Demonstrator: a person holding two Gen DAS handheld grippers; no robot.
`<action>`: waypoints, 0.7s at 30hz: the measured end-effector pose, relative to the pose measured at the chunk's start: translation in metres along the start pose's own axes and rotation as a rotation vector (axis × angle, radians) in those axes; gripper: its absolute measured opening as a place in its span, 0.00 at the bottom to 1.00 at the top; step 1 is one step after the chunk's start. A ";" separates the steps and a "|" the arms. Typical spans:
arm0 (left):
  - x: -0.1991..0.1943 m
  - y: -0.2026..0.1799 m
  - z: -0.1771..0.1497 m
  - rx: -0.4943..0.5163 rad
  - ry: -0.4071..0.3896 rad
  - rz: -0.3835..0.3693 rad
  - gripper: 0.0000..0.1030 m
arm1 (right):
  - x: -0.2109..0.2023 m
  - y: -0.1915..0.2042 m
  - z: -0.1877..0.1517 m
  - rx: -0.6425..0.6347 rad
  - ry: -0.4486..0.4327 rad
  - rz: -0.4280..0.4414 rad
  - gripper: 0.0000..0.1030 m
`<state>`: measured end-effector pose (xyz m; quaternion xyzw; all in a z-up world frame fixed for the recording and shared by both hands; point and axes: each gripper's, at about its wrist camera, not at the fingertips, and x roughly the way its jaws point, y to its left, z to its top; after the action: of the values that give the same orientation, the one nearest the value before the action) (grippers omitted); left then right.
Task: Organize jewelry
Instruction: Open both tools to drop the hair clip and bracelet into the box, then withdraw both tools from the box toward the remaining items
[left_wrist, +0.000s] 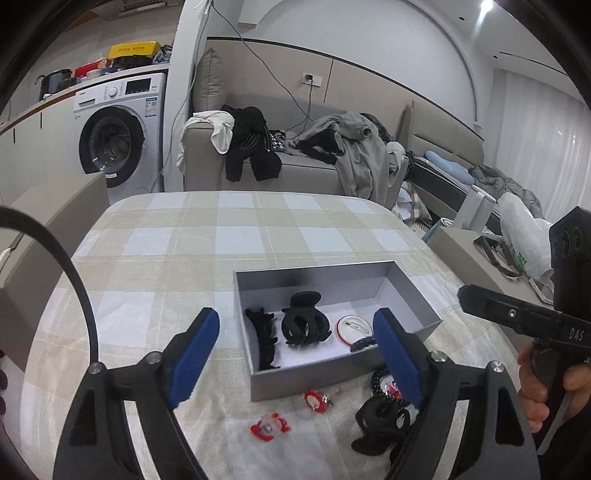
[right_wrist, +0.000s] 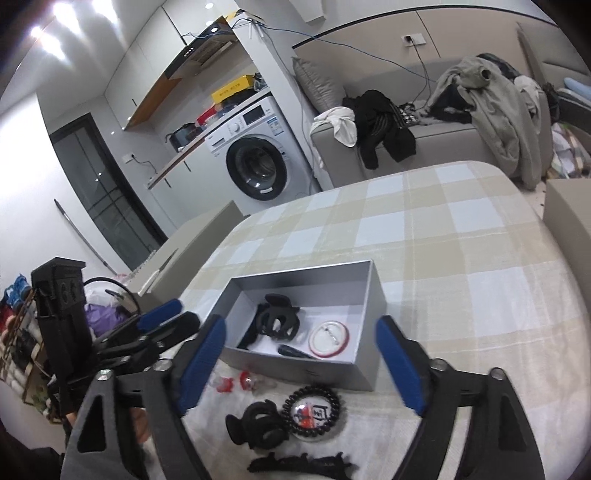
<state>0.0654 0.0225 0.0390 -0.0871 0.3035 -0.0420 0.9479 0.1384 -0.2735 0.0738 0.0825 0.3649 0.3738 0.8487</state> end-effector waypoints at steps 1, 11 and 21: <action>-0.002 0.000 -0.002 0.002 0.001 -0.001 0.81 | -0.002 0.000 -0.001 -0.008 -0.002 -0.015 0.99; -0.010 0.006 -0.025 0.010 -0.005 0.073 0.99 | -0.011 -0.002 -0.028 -0.060 0.034 -0.119 1.00; -0.021 0.009 -0.036 -0.028 0.013 0.061 0.99 | -0.027 -0.001 -0.048 -0.049 0.060 -0.180 1.00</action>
<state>0.0277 0.0292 0.0209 -0.0910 0.3125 -0.0094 0.9455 0.0941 -0.2995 0.0534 0.0175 0.3868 0.3071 0.8693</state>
